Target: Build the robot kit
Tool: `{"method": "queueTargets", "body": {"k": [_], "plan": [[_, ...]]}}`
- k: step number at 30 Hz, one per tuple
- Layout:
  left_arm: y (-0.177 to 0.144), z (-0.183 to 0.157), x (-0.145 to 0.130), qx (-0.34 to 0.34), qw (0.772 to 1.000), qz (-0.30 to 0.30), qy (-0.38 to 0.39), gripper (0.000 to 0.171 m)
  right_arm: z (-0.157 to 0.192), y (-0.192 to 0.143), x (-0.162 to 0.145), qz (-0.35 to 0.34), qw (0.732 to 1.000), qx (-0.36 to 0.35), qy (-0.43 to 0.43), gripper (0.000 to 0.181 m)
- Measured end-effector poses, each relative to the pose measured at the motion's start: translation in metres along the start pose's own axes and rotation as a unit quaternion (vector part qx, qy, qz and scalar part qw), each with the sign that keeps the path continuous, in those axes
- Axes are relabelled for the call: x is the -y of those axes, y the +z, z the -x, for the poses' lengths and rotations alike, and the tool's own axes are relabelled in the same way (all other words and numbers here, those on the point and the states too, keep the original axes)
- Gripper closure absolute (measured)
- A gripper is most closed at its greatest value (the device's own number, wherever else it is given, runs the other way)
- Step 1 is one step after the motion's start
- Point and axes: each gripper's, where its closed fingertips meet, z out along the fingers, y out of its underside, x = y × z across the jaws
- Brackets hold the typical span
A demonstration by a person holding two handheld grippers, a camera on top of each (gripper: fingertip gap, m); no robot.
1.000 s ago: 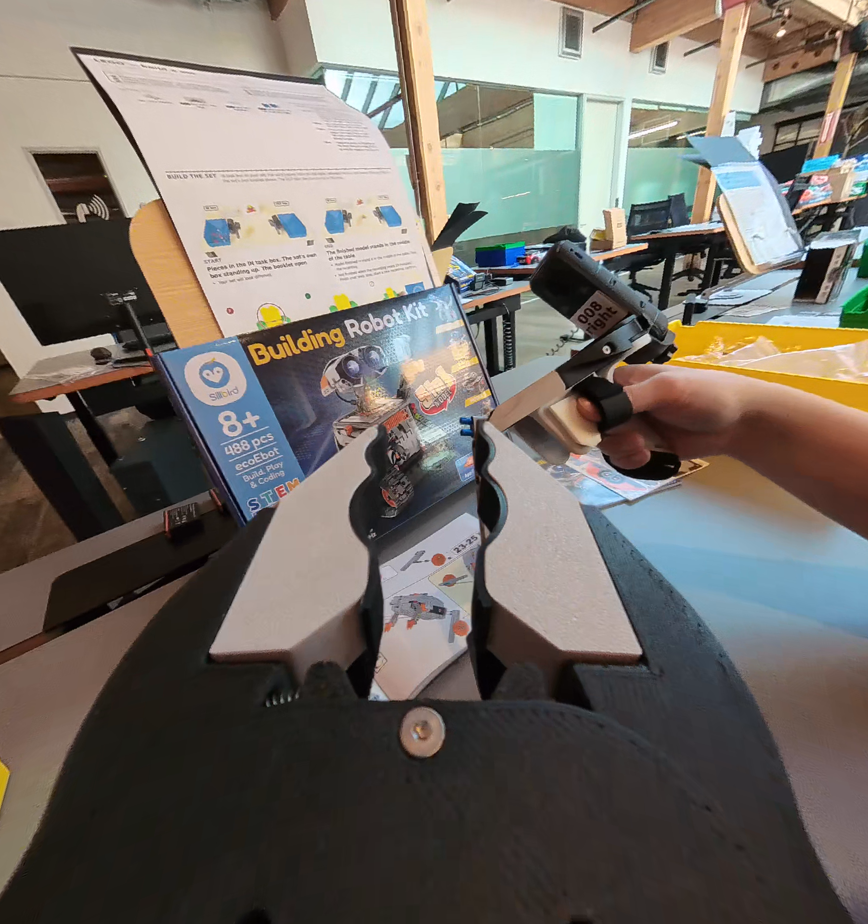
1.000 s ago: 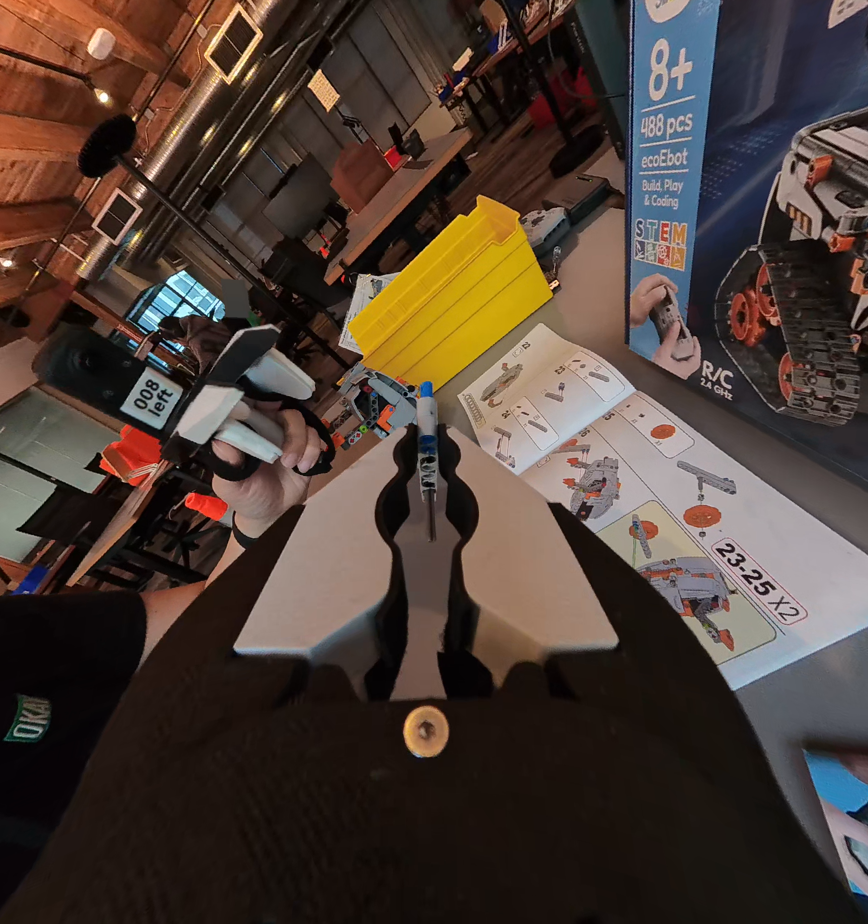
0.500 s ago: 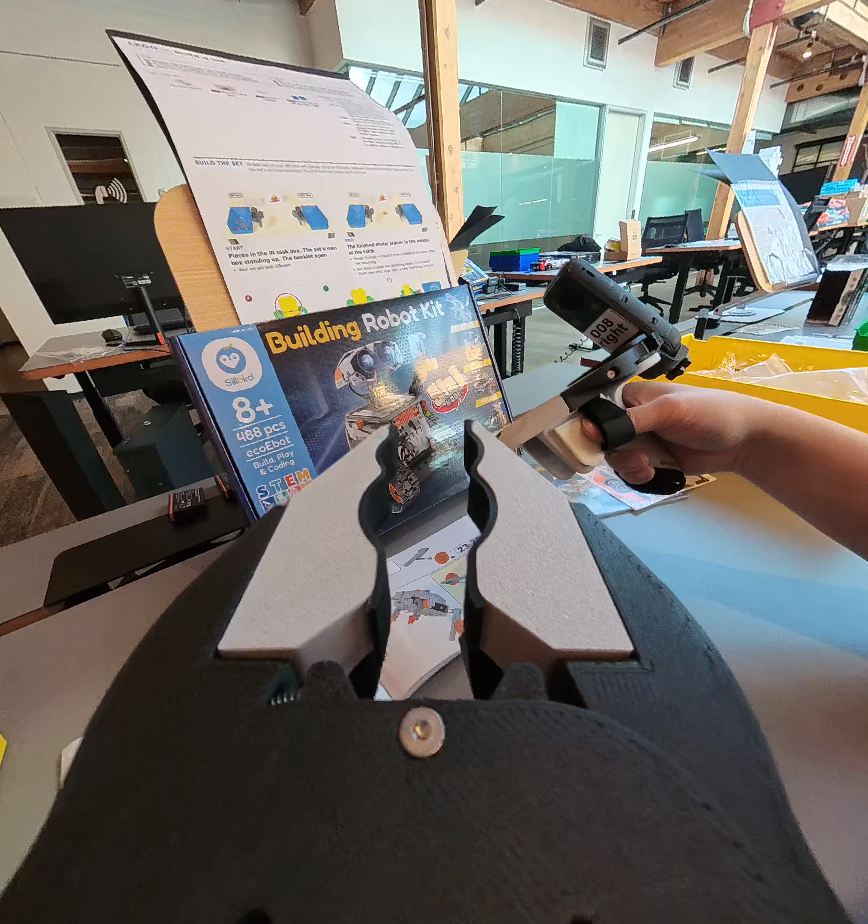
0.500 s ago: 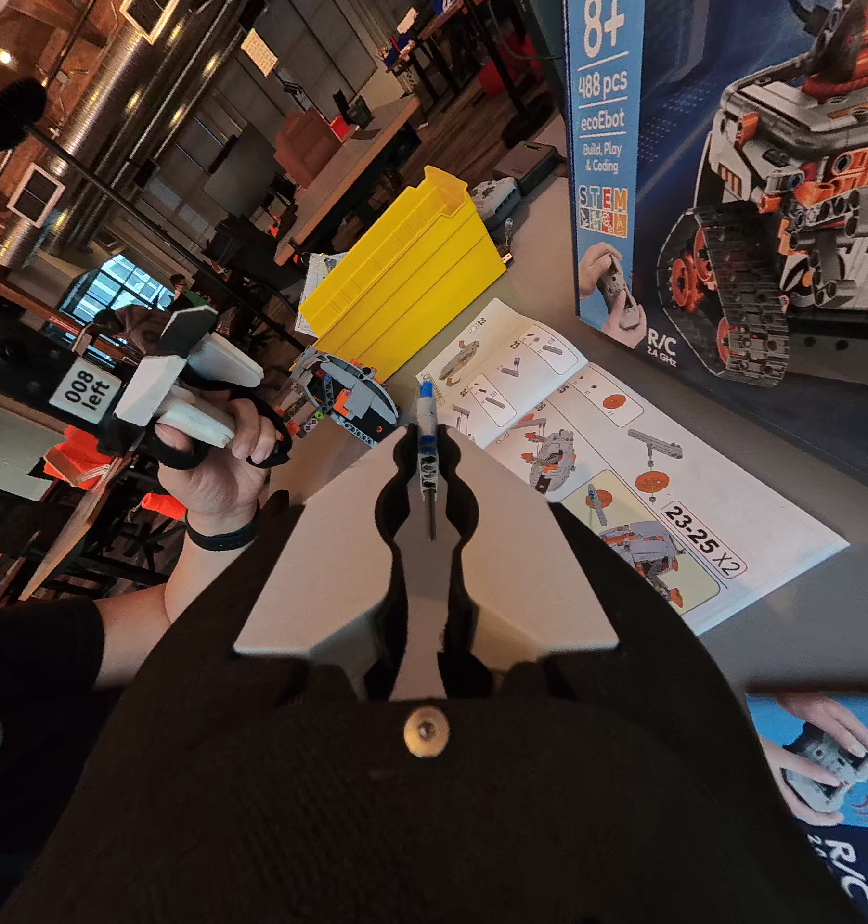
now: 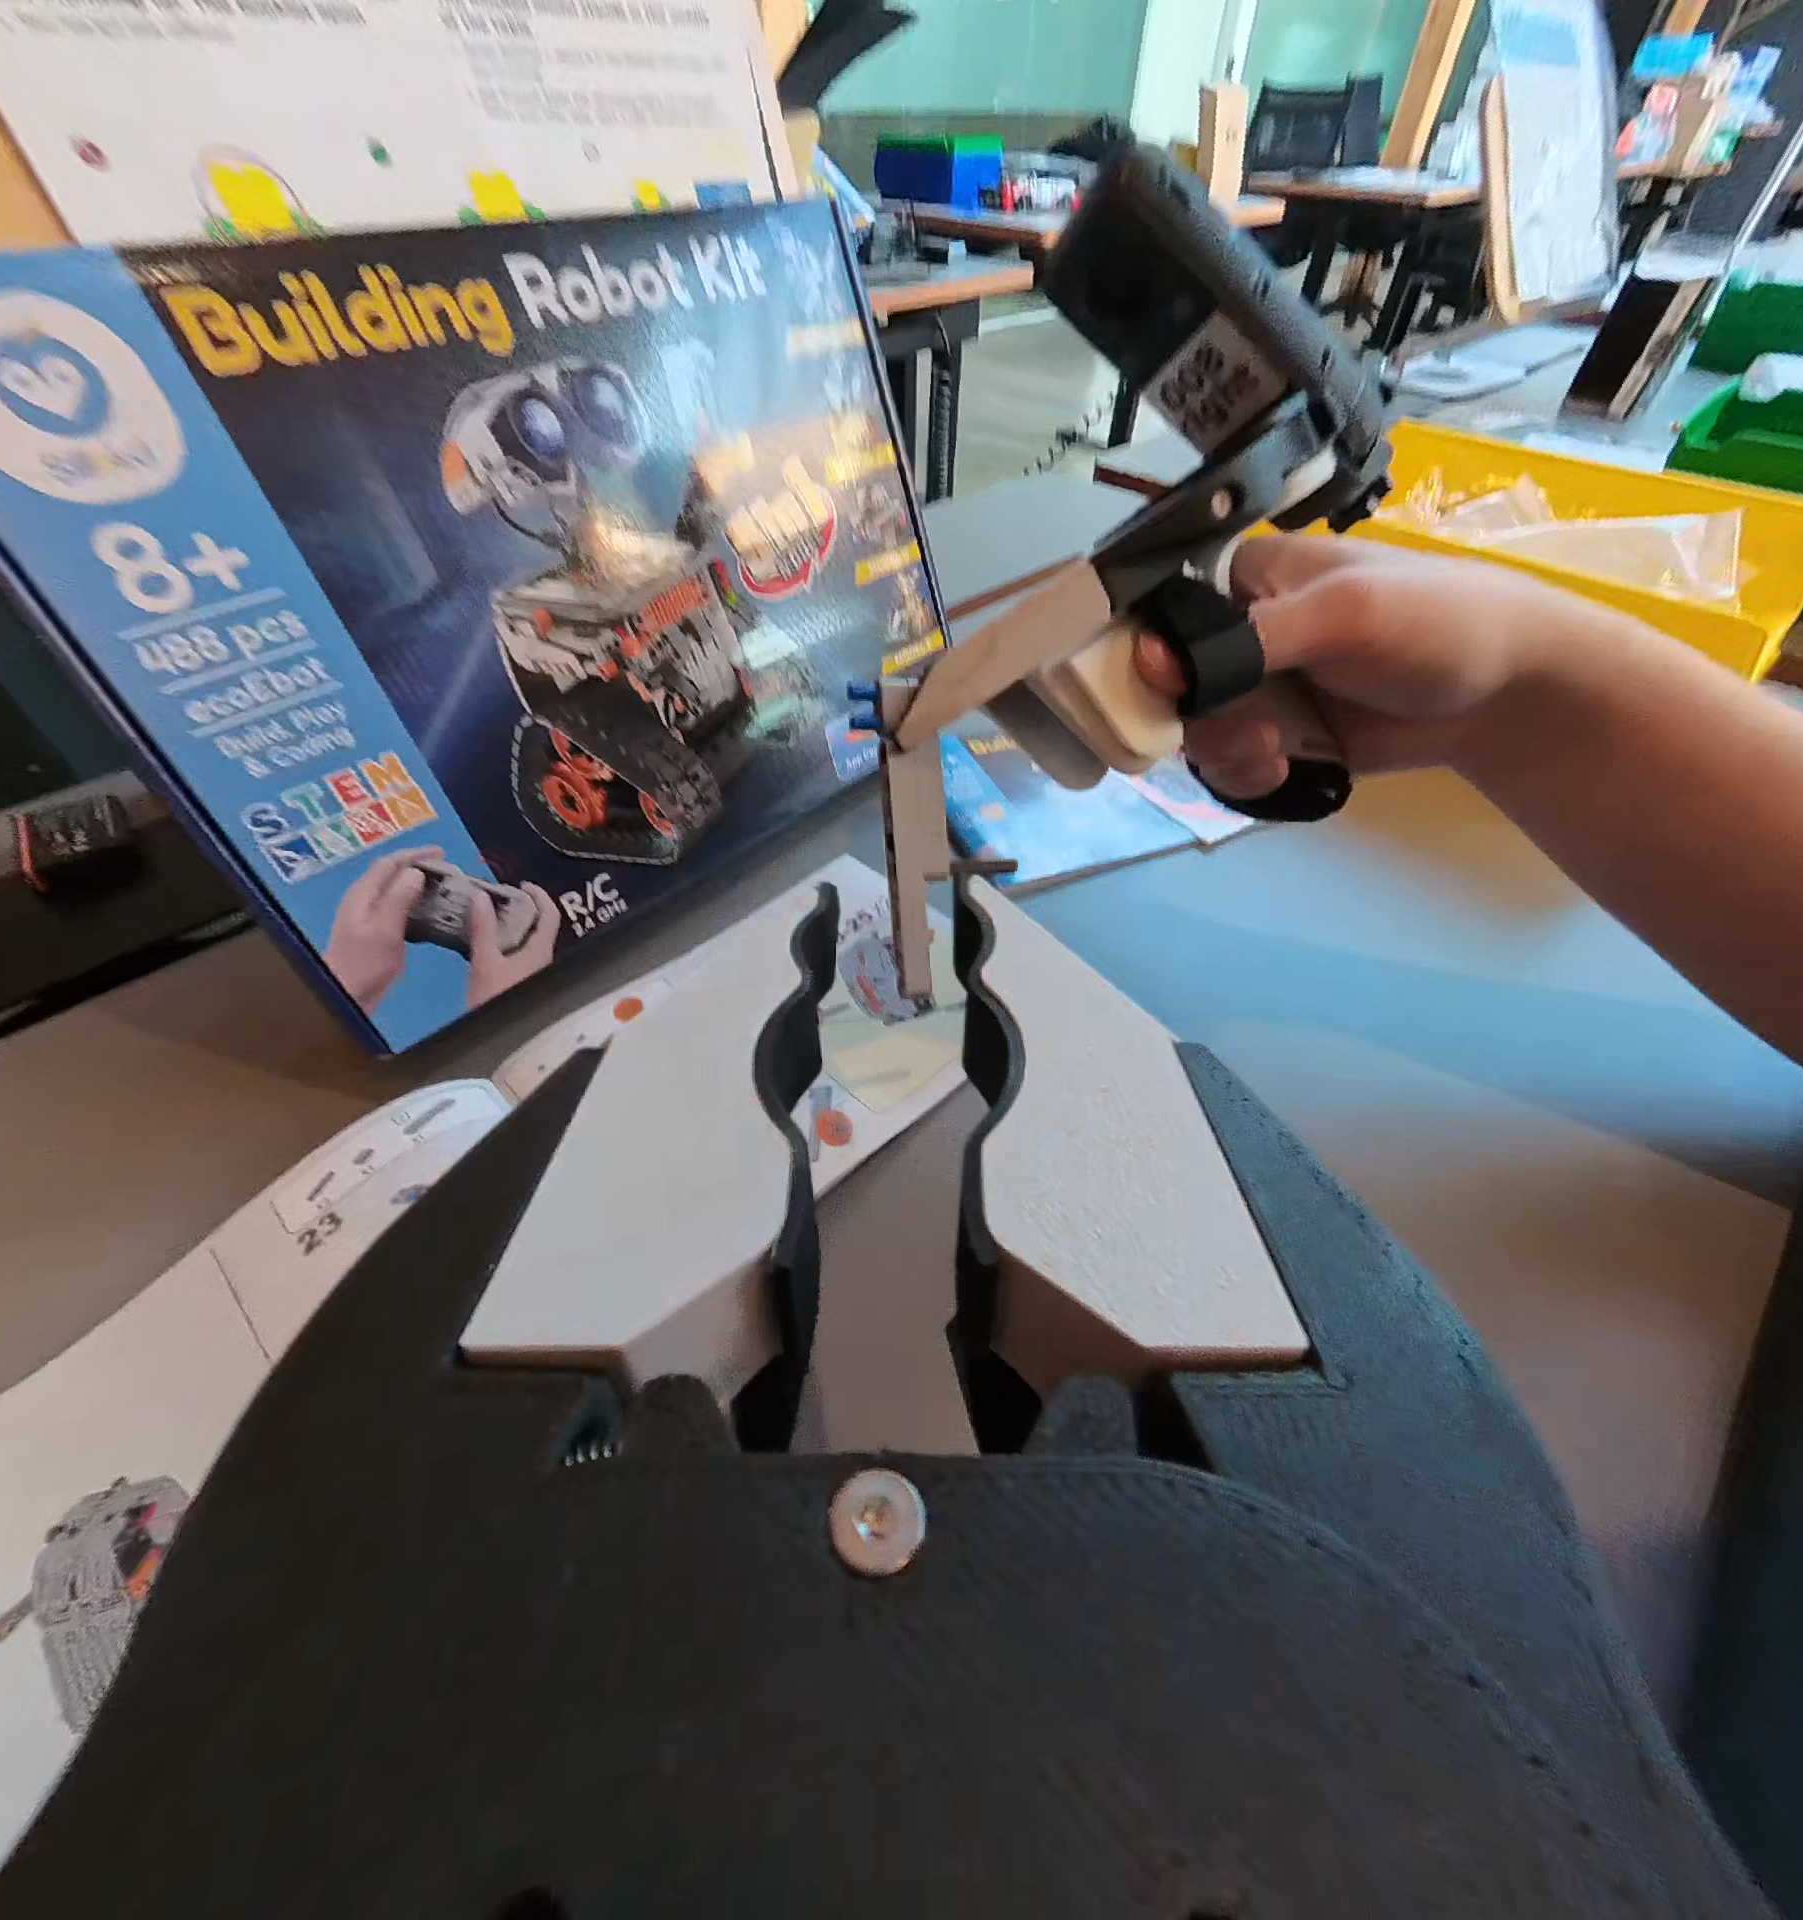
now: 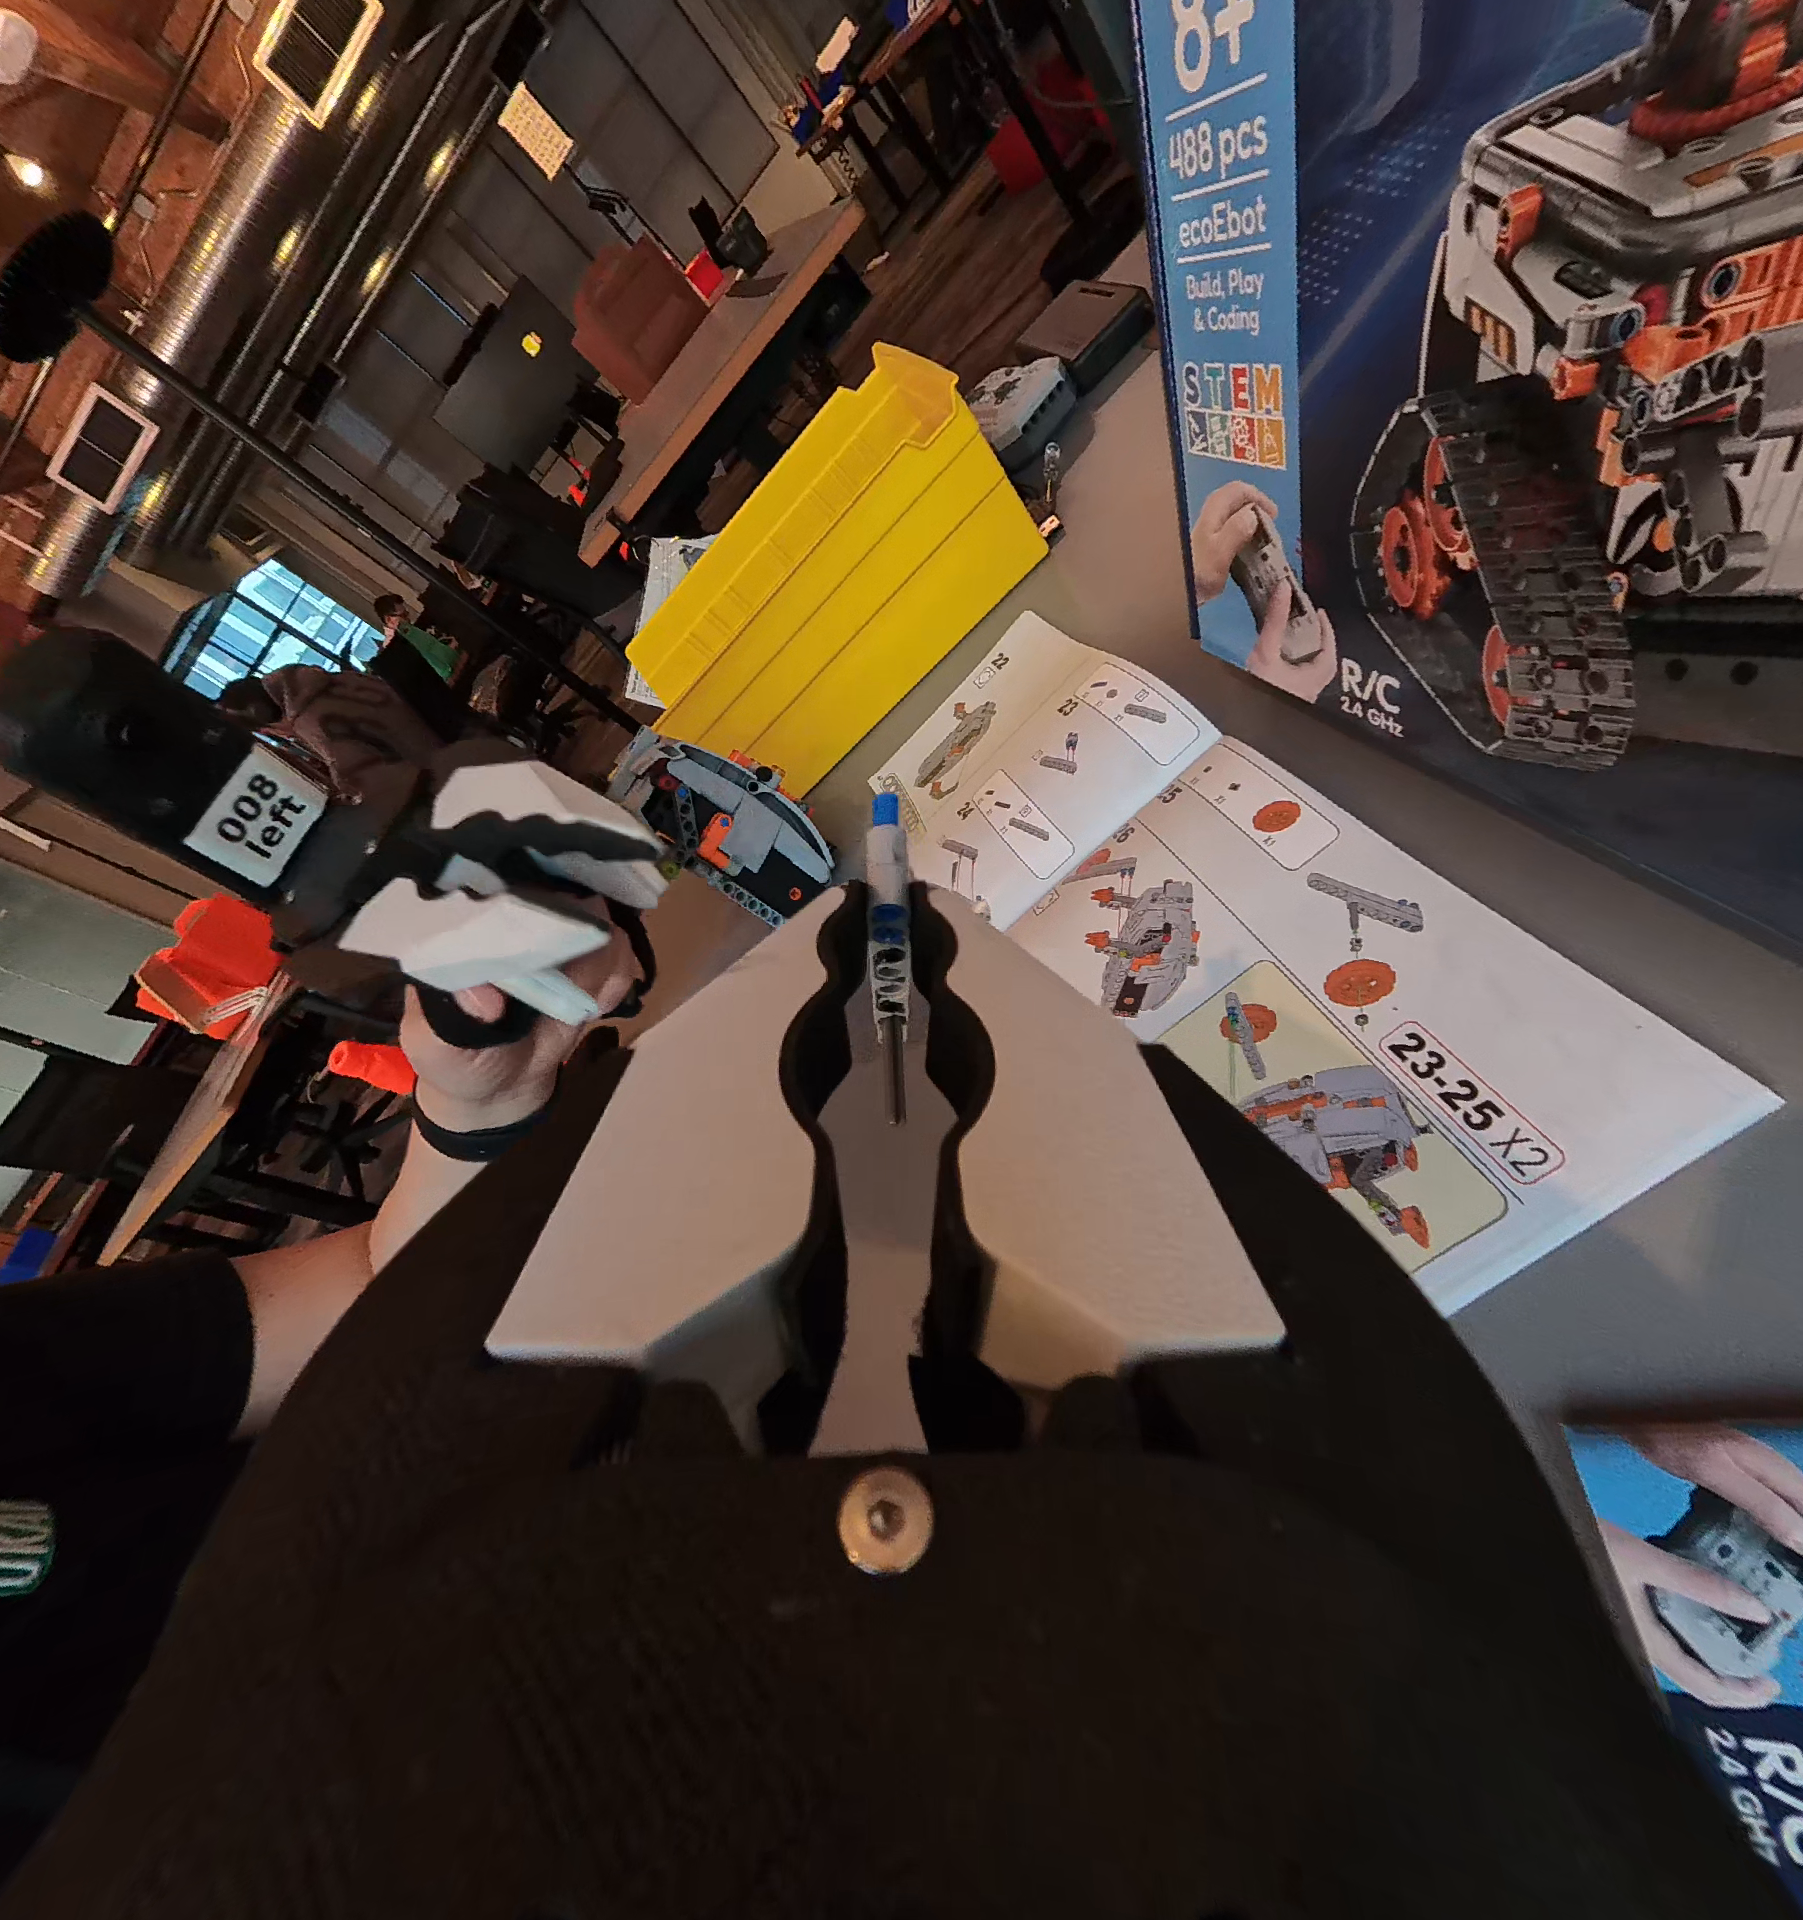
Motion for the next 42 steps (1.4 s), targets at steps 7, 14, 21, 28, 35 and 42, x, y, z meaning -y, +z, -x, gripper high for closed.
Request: {"method": "queueTargets", "body": {"k": [7, 14, 21, 28, 35, 42], "plan": [[0.024, -0.006, -0.041, 0.015, 0.994, 0.106, 0.036, 0.143, 0.012, 0.002, 0.001, -0.005, 0.999, 0.036, 0.018, 0.175], [0.029, -0.009, -0.043, 0.026, 0.993, 0.109, 0.047, 0.149, 0.020, 0.004, 0.003, -0.013, 0.996, 0.070, 0.054, 0.175], [0.027, -0.003, -0.043, 0.042, 0.992, 0.111, 0.030, 0.164, 0.021, 0.009, -0.001, -0.009, 0.992, 0.083, 0.091, 0.175], [0.017, -0.003, -0.025, 0.010, 0.997, 0.064, -0.038, 0.165, 0.039, 0.009, 0.009, -0.033, 0.990, 0.122, 0.056, 0.163], [0.010, 0.003, -0.014, 0.043, 0.998, 0.042, -0.008, 0.165, 0.049, 0.018, 0.004, -0.024, 0.992, 0.126, 0.018, 0.160], [0.011, 0.006, -0.017, 0.083, 0.994, 0.061, 0.048, 0.165, 0.045, 0.026, -0.004, -0.004, 0.995, 0.098, 0.000, 0.164]]}}
